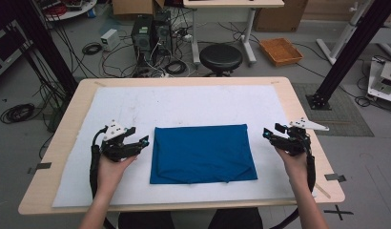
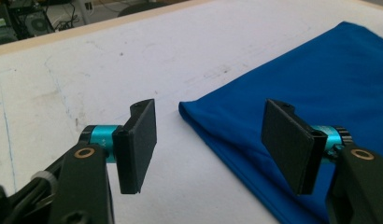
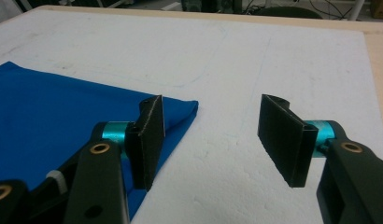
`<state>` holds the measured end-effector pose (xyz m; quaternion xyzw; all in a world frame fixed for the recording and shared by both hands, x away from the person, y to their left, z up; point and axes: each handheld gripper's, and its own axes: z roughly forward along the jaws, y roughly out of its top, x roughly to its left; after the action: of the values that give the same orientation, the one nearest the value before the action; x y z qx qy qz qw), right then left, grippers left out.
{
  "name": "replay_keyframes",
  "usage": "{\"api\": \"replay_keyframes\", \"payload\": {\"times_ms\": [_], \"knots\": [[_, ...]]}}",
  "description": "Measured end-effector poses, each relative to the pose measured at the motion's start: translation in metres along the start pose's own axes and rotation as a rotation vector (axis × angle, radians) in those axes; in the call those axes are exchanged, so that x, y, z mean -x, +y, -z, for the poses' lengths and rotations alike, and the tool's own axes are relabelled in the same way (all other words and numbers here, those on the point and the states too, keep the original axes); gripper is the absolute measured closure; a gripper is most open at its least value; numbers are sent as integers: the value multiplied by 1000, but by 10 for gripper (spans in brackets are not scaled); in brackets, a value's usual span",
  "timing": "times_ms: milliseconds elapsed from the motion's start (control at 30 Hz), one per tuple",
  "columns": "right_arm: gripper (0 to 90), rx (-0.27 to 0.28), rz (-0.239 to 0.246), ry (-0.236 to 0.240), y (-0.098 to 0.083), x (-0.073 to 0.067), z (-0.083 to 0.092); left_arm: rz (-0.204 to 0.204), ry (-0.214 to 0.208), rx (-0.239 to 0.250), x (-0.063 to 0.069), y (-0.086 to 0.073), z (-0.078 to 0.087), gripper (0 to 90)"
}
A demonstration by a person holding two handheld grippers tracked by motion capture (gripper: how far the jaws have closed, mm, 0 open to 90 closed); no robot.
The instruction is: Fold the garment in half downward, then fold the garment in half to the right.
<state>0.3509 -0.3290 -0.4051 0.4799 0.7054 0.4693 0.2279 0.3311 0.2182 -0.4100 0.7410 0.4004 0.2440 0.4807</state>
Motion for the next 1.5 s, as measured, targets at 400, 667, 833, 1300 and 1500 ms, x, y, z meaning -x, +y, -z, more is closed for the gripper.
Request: {"api": "replay_keyframes", "payload": {"times_ms": [400, 667, 833, 1300, 1500], "knots": [[411, 8, -2, -5, 1, 1, 2, -4, -3, 4, 1, 0, 3, 359], [412, 15, -3, -8, 2, 2, 5, 11, -21, -6, 5, 1, 0, 360], [412, 11, -4, -10, 1, 3, 3, 21, -29, -19, 7, 0, -1, 360], [414, 17, -16, -18, -1, 8, 7, 108, -45, -74, 22, -11, 14, 364], [413, 24, -20, -21, -1, 7, 10, 187, -41, -94, 34, -33, 32, 364]]}}
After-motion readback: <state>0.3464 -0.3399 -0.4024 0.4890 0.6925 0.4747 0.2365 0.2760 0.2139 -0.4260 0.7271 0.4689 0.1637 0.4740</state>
